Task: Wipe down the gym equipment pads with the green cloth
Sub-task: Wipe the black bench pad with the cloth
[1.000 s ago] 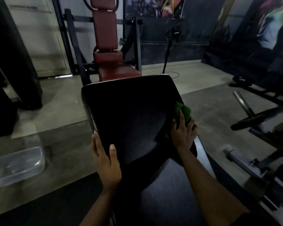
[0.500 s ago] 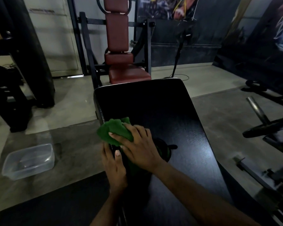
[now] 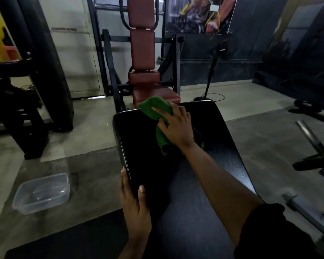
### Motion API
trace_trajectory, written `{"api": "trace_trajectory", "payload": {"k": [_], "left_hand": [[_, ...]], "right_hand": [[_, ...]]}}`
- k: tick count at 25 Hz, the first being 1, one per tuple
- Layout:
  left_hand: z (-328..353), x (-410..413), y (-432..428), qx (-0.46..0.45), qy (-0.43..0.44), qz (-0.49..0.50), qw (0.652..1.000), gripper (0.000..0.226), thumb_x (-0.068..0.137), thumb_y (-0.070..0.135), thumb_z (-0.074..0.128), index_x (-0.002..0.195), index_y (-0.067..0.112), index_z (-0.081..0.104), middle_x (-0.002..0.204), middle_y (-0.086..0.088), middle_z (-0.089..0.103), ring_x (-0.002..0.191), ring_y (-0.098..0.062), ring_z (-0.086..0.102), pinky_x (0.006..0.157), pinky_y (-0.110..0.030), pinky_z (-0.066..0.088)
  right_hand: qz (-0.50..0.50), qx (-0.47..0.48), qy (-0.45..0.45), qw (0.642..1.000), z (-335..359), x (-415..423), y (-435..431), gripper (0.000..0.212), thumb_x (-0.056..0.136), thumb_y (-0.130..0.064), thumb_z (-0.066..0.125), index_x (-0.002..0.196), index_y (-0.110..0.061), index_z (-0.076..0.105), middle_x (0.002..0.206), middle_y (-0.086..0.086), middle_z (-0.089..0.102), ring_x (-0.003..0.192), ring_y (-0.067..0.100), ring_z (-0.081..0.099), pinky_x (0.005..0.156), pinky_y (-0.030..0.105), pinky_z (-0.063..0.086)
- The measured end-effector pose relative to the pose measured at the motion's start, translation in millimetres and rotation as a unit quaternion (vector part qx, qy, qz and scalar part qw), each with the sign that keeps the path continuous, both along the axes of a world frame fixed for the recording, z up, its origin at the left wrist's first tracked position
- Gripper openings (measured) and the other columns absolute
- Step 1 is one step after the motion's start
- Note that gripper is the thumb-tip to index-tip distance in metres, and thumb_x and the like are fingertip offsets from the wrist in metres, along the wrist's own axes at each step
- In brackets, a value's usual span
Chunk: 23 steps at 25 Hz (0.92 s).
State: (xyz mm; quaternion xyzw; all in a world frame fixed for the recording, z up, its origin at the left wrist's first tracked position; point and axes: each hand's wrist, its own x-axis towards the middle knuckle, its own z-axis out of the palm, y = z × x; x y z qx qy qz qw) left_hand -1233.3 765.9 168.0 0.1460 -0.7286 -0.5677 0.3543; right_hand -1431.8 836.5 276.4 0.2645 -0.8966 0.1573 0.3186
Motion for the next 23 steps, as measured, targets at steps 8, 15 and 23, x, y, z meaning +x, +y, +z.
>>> {"api": "trace_trajectory", "payload": {"k": [8, 15, 23], "left_hand": [[-1.9, -0.5, 2.9, -0.005, -0.014, 0.009, 1.0, 0.069, 0.081, 0.073, 0.021, 0.143, 0.044, 0.011, 0.151, 0.029, 0.013, 0.141, 0.004, 0.015, 0.11, -0.025, 0.018], [-2.2, -0.1, 5.2, -0.002, -0.017, 0.005, 1.0, 0.06, 0.088, 0.049, 0.025, 0.145, 0.036, 0.01, 0.155, 0.016, 0.014, 0.141, 0.006, 0.012, 0.112, -0.019, 0.014], [-0.3, 0.5, 2.1, -0.01, 0.045, 0.002, 0.999, 0.072, 0.092, 0.057, 0.024, 0.144, 0.008, 0.019, 0.147, 0.001, 0.02, 0.136, 0.007, 0.016, 0.108, -0.002, 0.011]], "right_hand": [[-0.207, -0.079, -0.139, 0.965, -22.2, -40.1, 122.4, 0.055, 0.086, -0.047, 0.035, 0.138, -0.031, 0.039, 0.144, 0.014, 0.034, 0.128, 0.036, 0.032, 0.099, 0.048, 0.033], [-0.243, -0.15, -0.093, 0.954, -84.5, 58.3, 122.7, 0.057, 0.076, -0.037, 0.034, 0.129, -0.026, 0.053, 0.129, 0.025, 0.052, 0.108, 0.046, 0.052, 0.088, 0.053, 0.044], [-0.129, -0.037, -0.079, 0.988, -124.0, 190.4, 42.6, 0.054, 0.081, -0.035, 0.04, 0.136, -0.038, 0.036, 0.134, 0.006, 0.038, 0.113, 0.027, 0.036, 0.088, 0.047, 0.046]]}}
